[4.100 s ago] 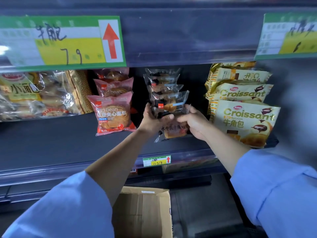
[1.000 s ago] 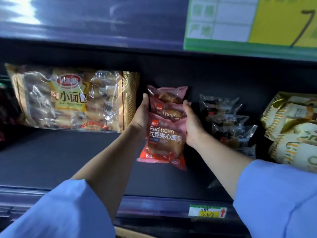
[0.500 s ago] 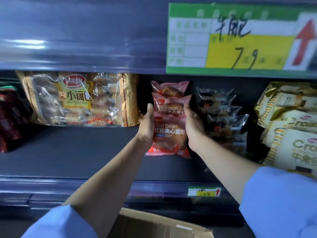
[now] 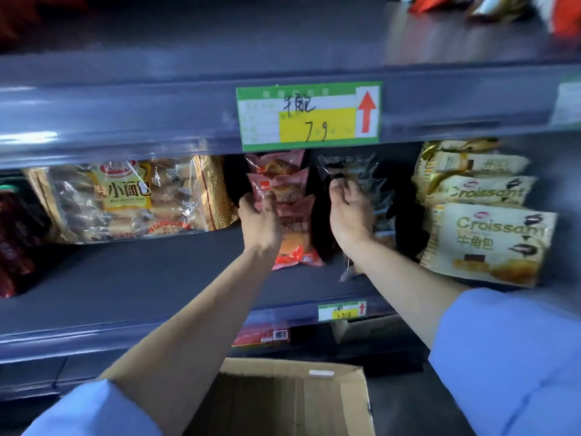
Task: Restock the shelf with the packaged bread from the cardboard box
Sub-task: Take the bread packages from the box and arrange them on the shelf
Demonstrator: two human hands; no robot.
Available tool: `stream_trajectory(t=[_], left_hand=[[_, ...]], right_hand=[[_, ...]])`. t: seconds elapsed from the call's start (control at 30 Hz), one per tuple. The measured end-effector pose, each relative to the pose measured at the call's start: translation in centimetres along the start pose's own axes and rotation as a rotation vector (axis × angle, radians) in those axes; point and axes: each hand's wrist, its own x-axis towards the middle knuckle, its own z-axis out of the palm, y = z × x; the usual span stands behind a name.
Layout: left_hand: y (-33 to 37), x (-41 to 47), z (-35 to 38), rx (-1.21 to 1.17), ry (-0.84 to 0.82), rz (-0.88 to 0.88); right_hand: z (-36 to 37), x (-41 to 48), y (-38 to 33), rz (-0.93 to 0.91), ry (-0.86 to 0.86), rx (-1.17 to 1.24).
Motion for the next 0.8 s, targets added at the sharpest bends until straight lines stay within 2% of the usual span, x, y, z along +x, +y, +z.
stream_trajectory(t=[0.07,0.17,0.27,0.33,0.43,0.53,0.6,0.7,0.8], left_hand=[[1.3,-2.1,2.4,0.017,-0.071,0.097],[2.8,-5.5,7.5,0.038,-0.367,0.153],[3.1,-8.1,12.9,0.221,-0.702,0.106],[2.4,-8.5,16.0,0.367,-0.82,0.048],[0.2,-8.0,19.8,0.5,-0.871,-0.024],[-2.1,-7.8,22.5,0.55,-0.892,-0.09],[-3.1,-7.8,24.1,0.531,-0.843,-0.093],[-4.0,-7.5,26.2,0.521,-0.703,0.037],[-4.4,-7.6,27.5,0.53,-0.714,0.031]], right_hand=[[-3.3,0.9,0.1,-0.042,0.123,-0.021],[-9.4,3.2,1.6,0.004,0.317,-0.013],[-15.9,5.1,4.3,0.165,0.48,-0.099],[-19.4,5.5,5.9,0.304,0.551,-0.189],[-22.5,5.9,8.6,0.536,0.59,-0.26],[-23.8,6.2,10.8,0.657,0.551,-0.133],[-24.3,6.8,11.8,0.649,0.477,-0.062],[-25.3,8.5,12.7,0.568,0.408,0.01],[-26.6,10.1,13.5,0.508,0.355,0.132]])
